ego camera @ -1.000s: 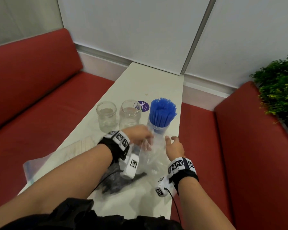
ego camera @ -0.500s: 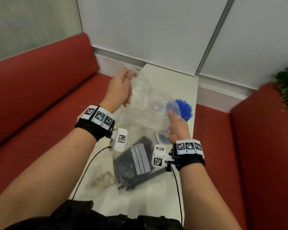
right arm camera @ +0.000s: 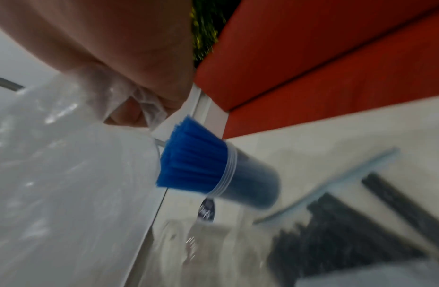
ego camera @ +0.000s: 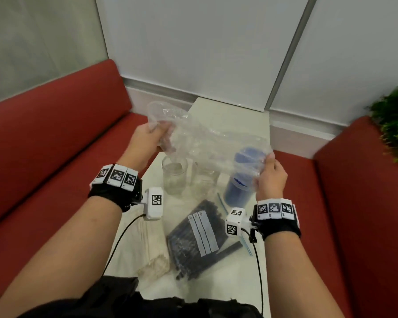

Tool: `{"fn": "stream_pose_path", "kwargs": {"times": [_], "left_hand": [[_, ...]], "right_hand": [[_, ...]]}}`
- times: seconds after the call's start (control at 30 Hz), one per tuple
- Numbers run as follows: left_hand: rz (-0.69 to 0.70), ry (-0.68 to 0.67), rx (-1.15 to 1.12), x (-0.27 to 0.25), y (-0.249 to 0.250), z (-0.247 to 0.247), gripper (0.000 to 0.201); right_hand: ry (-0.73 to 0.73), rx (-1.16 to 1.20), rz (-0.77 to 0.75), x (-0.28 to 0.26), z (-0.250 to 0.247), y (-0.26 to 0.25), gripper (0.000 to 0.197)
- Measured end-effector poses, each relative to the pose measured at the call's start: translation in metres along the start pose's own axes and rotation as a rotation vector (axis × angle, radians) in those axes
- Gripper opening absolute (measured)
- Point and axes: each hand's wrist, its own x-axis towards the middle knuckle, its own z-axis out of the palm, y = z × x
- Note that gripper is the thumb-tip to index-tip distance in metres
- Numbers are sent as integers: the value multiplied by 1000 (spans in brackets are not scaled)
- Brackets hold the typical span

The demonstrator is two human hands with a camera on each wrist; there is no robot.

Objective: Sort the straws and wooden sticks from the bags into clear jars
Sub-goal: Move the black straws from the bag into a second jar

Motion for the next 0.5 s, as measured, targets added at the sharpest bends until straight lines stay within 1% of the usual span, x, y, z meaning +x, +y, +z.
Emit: {"fn": "stream_pose_path", "kwargs": {"times": [0.07,0.1,0.17,0.2,0.27,0.3,0.33,0.37,0.4,0.43,0.47,0.5], "left_hand": [[86,104,126,12,13,-14,30],[117,125,196,17,23,-21,35],[180,144,310,24,44,-33,47],[211,157,330,28,53,-36,50],[260,186,363,33,68,-36,52],[276,190,389,35,74,-33,51],[284,187,418,36,79,-28,50],[284,178,440,36,83,-22,49],[280,164,445,36,88,-15,48],[273,138,441,35,92,-7,46],[264,105,436,34,97,1,45],[254,63,434,32,101,9,44]], "right_hand": [[31,-181,-17,4,-11,15,43],[48,-277,-10,4,-17,23,46],[93,-444,49,2,-27,36,46],[101,-512,94,-1,-29,40,44],[94,-649,168,-11,-30,41,43],[102,-727,163,-16,-29,38,43],[122,-801,116,-22,-27,33,46],[151,-854,14,-29,-24,26,51],[178,-864,-131,-37,-19,16,58],[170,-829,-300,-47,-10,5,63],[103,-780,-449,-58,-1,-8,66],[-13,-735,-558,-66,10,-19,70]]}}
